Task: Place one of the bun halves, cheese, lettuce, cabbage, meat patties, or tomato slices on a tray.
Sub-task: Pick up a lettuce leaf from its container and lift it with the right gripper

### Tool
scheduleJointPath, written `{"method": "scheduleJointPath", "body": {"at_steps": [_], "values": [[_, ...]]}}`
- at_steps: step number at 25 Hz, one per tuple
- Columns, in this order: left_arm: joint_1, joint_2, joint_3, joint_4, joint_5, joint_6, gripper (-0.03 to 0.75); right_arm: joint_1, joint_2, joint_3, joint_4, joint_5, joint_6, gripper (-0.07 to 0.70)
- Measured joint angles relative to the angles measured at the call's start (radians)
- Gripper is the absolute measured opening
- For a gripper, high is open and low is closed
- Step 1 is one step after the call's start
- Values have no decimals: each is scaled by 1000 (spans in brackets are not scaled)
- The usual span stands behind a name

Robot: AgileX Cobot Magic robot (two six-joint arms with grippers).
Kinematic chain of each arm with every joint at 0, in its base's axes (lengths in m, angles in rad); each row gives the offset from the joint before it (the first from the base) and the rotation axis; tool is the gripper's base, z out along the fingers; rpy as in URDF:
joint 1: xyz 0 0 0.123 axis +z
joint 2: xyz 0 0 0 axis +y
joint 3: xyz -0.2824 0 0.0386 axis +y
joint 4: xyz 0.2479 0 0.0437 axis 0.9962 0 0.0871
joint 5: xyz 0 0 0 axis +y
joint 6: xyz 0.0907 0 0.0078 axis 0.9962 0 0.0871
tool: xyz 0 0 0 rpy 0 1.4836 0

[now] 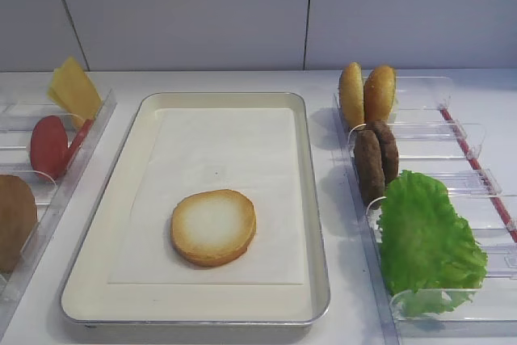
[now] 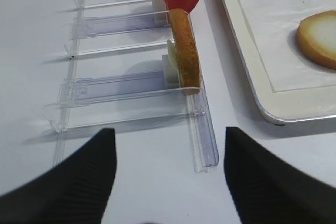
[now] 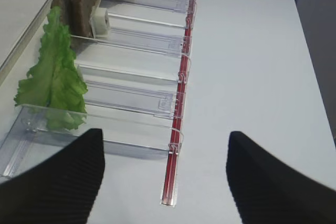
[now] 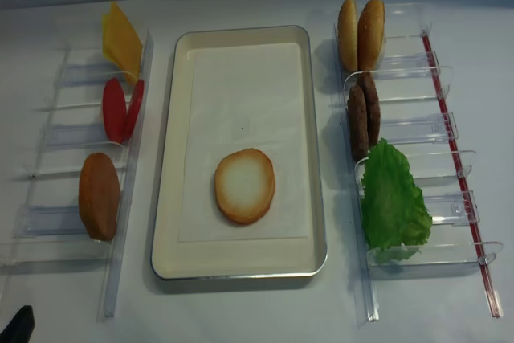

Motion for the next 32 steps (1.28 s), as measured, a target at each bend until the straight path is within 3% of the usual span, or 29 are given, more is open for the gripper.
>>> {"method": "scheduleJointPath", "body": {"at_steps": [9, 13, 20, 32], "values": [[0, 0, 0, 0, 0, 0, 405, 0, 0, 0, 0, 0, 0, 514], [0, 0, 0, 0, 0, 0, 405, 0, 0, 0, 19, 0, 48, 514], [0, 0, 0, 0, 0, 0, 405, 0, 38, 0, 142, 0, 61, 511], [0, 0, 0, 0, 0, 0, 405, 0, 279, -33, 379, -12, -18, 388]]}}
